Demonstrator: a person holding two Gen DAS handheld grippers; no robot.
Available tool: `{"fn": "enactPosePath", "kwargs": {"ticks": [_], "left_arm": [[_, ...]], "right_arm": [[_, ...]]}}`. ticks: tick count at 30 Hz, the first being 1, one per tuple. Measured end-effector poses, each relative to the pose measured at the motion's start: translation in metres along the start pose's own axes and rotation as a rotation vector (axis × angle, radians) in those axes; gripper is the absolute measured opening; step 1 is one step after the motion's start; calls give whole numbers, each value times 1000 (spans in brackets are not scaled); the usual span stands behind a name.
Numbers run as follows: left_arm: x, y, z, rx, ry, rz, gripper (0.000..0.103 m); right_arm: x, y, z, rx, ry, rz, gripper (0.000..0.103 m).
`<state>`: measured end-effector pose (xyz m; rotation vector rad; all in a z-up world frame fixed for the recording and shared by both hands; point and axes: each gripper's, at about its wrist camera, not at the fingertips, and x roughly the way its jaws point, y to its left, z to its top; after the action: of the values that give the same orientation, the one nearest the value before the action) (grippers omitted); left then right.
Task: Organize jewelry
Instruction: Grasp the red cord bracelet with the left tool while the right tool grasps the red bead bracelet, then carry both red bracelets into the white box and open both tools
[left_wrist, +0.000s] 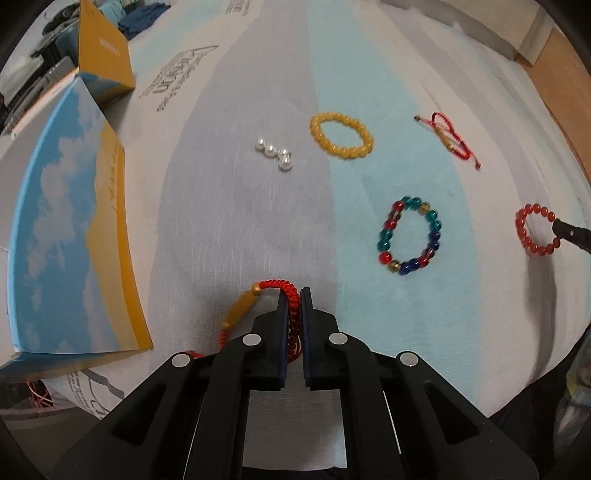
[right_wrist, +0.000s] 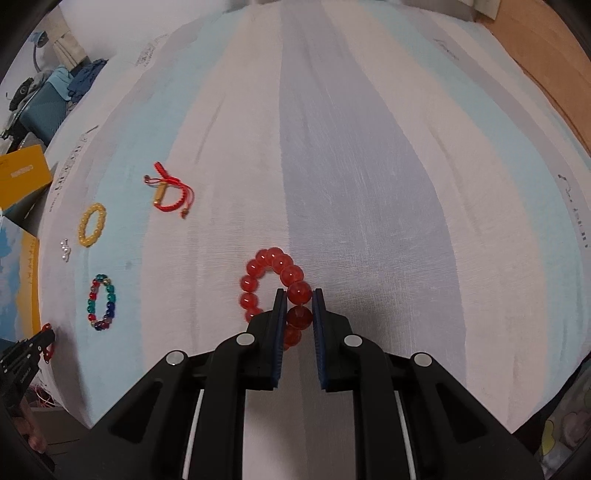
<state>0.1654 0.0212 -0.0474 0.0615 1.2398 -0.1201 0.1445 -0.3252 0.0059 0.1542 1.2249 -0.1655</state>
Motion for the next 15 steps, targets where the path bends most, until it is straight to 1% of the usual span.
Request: {"fn": "enactPosePath", "kwargs": {"ticks": [5, 8, 15], "left_arm": [[-15, -6, 6, 1, -25, -2, 5], [-26, -7, 11, 2, -43, 5, 5], [-57, 4, 25, -32, -77, -22, 5]], "right_arm": [[-18, 10, -2, -8, -29, 9, 13], [-23, 23, -1, -16, -40, 12, 13], [-48, 43, -4, -30, -54, 25, 13]]}}
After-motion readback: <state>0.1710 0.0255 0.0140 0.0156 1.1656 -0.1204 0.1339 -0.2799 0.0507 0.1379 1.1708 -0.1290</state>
